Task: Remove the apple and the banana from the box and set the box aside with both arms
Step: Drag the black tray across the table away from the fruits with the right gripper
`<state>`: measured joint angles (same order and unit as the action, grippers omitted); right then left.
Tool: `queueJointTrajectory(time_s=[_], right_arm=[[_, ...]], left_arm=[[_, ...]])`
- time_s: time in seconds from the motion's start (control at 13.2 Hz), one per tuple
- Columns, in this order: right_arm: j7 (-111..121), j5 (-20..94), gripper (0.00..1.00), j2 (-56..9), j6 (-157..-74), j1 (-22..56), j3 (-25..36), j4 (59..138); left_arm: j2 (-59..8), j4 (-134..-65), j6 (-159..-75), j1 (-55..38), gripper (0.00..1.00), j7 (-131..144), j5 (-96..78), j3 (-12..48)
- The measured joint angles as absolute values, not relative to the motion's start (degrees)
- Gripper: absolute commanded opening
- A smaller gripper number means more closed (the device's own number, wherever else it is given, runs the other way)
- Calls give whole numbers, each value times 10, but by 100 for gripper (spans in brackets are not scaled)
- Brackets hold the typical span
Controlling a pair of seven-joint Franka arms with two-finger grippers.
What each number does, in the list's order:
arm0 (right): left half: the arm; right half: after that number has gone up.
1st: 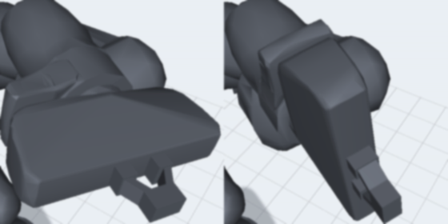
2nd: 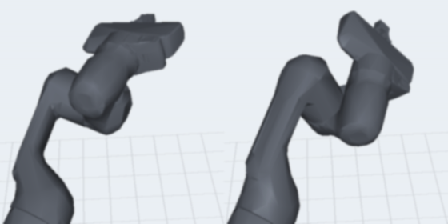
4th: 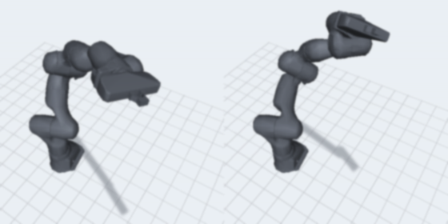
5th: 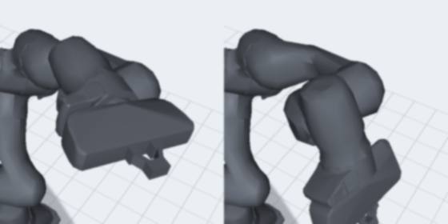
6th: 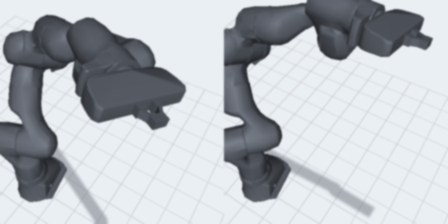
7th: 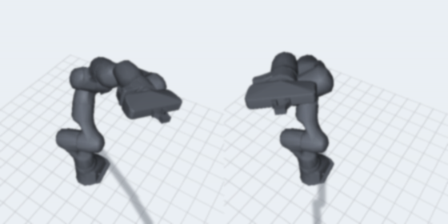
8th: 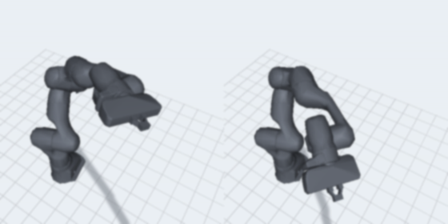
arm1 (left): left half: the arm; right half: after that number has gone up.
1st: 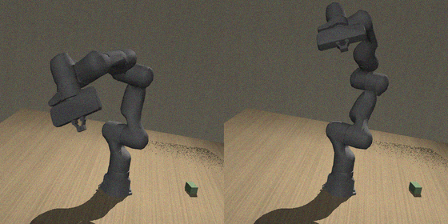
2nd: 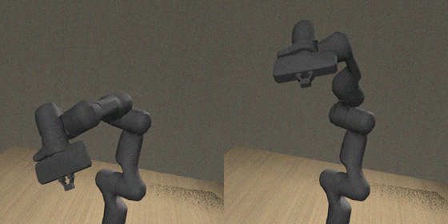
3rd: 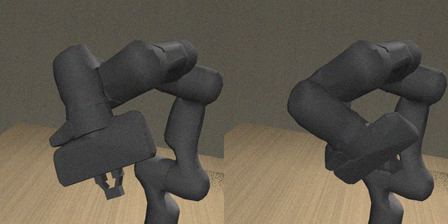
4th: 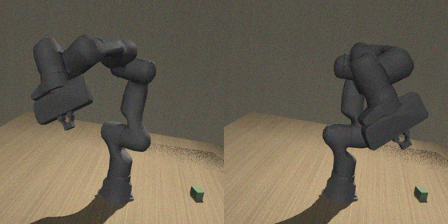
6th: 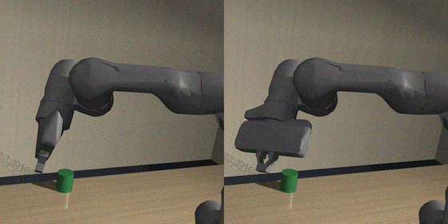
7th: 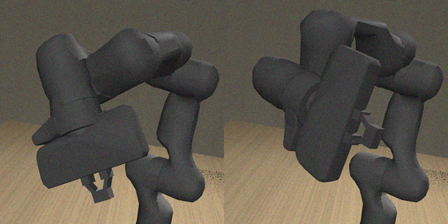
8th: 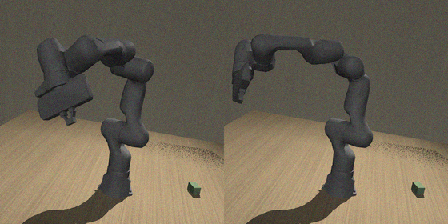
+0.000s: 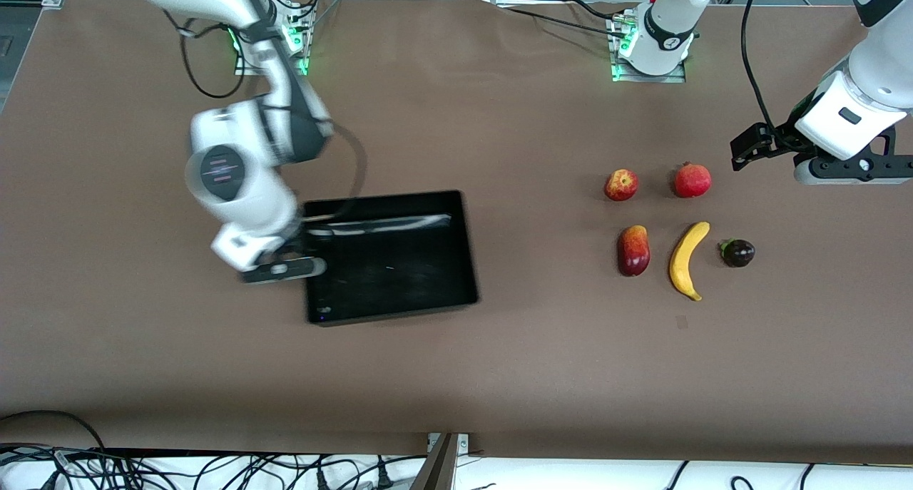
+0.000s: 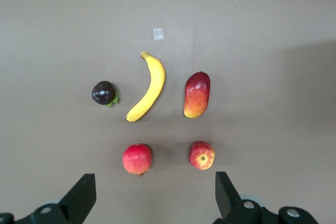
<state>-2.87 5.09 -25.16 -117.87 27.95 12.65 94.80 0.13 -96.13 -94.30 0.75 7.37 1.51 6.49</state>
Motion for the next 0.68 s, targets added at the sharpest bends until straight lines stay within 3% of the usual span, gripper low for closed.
queueJointTrajectory(time_s=[0.3,0.68], right_arm=[[119,84,0,-231,-1185,188,164,1012],[205,125,0,-234,-1315,148,168,1121]], left_arm=[[1,-961,-943,7,100,74,15,66],[1,-961,-943,7,100,74,15,66]])
